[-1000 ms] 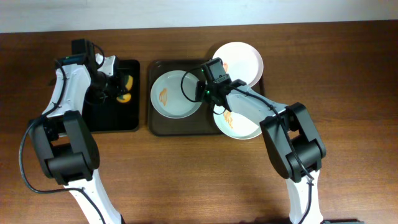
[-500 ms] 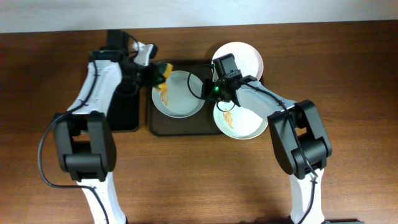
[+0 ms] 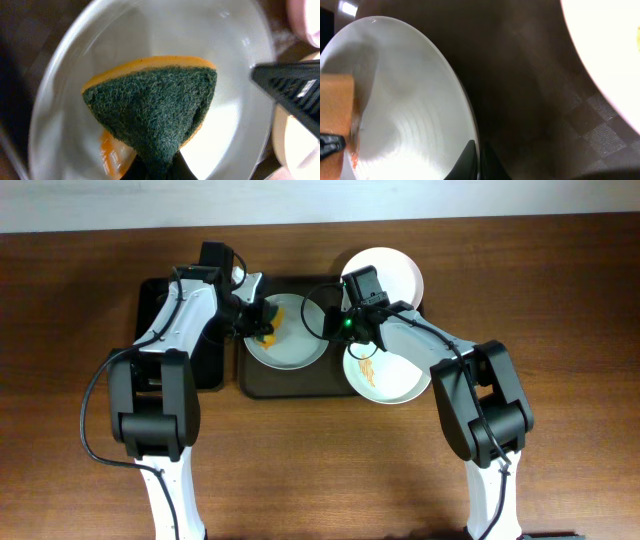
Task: Clean dirty plates on tray and stack at the side
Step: 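Lift the sponge with left gripper and move it over the held plate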
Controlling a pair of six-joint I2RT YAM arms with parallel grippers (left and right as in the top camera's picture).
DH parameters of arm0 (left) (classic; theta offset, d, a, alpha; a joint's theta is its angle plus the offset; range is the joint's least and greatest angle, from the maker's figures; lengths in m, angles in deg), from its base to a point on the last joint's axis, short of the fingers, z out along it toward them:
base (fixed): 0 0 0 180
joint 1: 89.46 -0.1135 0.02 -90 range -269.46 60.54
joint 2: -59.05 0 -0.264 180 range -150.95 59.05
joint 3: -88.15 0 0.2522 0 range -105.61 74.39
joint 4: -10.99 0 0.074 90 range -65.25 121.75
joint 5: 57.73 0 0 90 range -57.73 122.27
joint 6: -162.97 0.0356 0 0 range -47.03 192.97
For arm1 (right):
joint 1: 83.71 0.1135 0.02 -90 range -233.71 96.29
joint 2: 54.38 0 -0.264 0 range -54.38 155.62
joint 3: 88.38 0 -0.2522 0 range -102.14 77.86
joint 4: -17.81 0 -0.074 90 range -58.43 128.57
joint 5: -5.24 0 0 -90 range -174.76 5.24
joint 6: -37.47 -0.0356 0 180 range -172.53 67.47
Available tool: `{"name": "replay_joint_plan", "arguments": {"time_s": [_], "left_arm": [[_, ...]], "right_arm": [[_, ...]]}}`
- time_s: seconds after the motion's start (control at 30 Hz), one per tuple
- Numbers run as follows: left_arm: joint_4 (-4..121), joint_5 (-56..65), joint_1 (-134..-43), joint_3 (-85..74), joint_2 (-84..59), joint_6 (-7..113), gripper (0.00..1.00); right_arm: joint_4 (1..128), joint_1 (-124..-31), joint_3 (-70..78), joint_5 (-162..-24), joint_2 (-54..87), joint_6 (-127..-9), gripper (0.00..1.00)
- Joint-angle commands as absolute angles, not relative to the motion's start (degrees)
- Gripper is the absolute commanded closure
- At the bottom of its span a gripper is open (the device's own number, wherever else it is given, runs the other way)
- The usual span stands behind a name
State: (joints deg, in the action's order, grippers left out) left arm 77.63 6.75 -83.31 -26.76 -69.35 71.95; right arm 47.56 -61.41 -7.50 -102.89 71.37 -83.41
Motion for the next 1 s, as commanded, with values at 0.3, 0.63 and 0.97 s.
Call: {"name": "replay_joint_plan", "arguments": {"time_s": [0.3, 0.63, 0.97], "left_arm": [[78.14, 14.16, -80.36, -27.02, -73.41, 68.24, 0.99], [71.86, -3.87, -80.38, -27.02, -76.80, 72.85, 0.99], [86.38, 8.90, -82.70, -27.02, -76.80, 72.74, 0.99]], "right_arm": [[46.92, -61.67, -8.24, -103.41, 72.46, -83.06, 0.96], [46.97, -61.67, -8.24, -103.41, 72.46, -83.03, 0.96], [46.97, -61.67, -8.24, -103.41, 72.46, -83.03, 0.96]]}}
